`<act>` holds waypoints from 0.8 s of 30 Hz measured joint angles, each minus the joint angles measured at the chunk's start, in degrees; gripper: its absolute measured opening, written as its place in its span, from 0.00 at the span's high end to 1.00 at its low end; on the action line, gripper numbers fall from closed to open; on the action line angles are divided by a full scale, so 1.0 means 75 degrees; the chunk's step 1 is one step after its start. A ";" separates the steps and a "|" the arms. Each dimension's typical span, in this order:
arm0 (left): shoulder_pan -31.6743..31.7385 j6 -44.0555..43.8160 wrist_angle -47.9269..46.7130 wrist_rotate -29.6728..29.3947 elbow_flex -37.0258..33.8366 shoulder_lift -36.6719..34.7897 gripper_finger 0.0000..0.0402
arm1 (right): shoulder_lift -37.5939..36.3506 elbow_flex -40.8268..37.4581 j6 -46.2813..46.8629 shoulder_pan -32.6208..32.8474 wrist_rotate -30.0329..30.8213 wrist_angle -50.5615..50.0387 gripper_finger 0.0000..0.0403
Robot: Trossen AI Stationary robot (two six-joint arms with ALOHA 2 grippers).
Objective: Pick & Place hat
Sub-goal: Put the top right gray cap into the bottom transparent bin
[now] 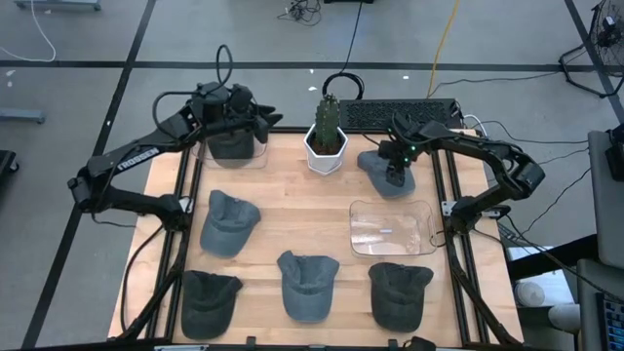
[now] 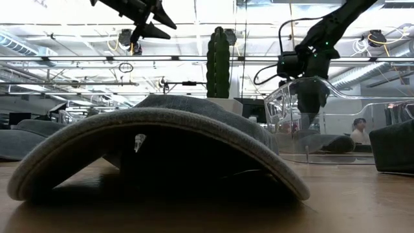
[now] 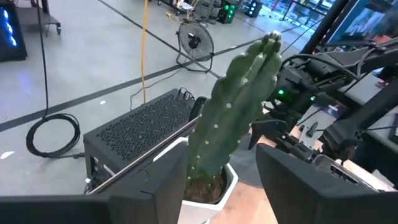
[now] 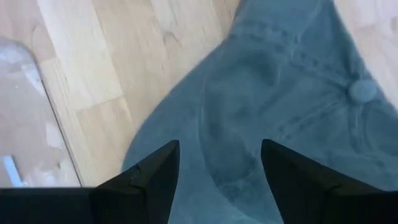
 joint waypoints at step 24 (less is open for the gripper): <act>0.0032 -0.0023 0.0160 0.0262 0.0000 0.0063 0.67 | -0.0391 -0.0499 0.0315 -0.0120 -0.0421 0.0084 0.78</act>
